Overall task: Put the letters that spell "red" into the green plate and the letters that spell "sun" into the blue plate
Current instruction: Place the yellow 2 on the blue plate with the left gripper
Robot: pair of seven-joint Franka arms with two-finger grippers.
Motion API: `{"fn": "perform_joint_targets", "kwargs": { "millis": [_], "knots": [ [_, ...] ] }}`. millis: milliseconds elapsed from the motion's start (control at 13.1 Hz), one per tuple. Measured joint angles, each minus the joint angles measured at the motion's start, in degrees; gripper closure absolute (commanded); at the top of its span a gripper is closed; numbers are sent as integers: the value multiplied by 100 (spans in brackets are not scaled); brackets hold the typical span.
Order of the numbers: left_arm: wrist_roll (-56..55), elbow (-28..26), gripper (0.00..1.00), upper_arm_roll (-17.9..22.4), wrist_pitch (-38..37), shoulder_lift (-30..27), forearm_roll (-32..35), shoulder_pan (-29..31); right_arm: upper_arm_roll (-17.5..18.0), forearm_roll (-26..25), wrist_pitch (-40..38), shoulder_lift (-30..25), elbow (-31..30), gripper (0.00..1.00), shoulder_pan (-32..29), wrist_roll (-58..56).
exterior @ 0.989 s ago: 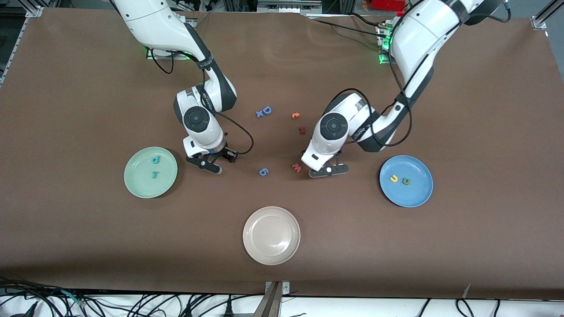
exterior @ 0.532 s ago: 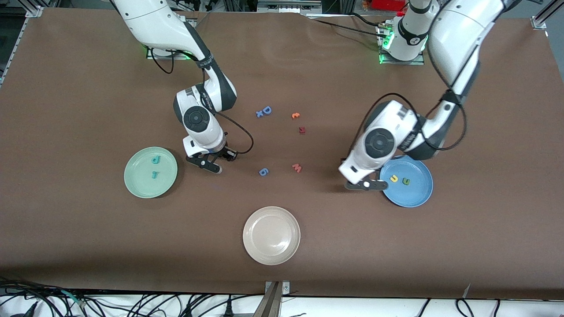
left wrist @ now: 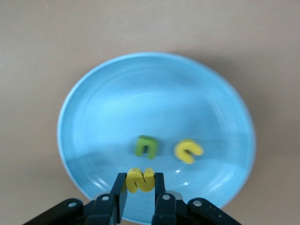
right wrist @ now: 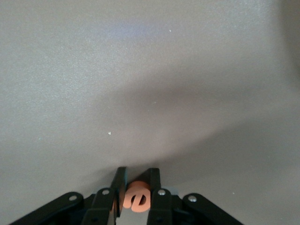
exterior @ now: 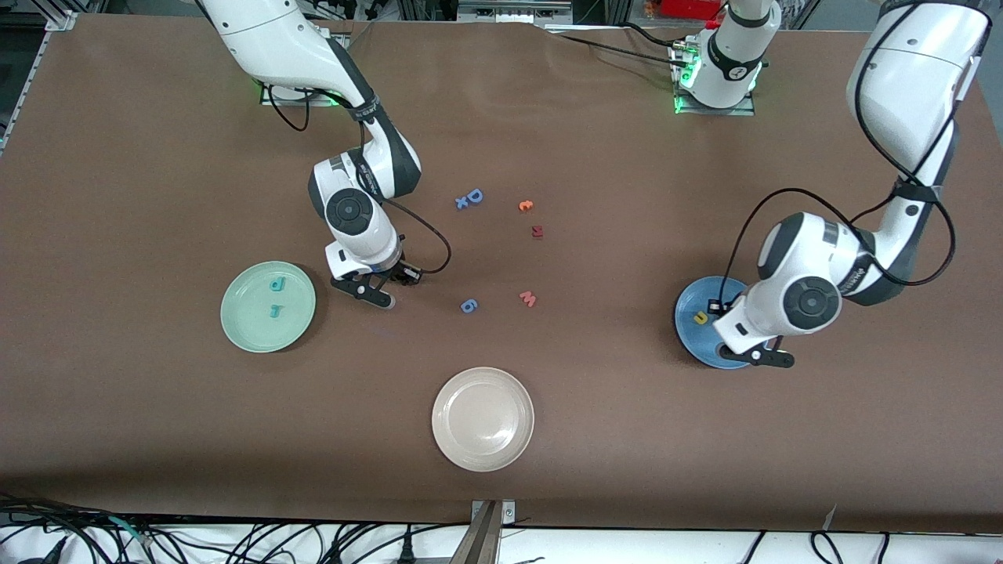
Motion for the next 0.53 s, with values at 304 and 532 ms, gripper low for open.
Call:
{"fn": "perform_joint_targets", "kwargs": {
  "millis": [304, 532],
  "knots": [
    [7, -174, 86, -11, 39, 158, 55, 31, 0, 0, -2, 0, 0, 80, 0, 0],
    [7, -368, 1, -11, 64, 160, 56, 58, 0, 0, -5, -1, 0, 83, 0, -1]
  ]
}}
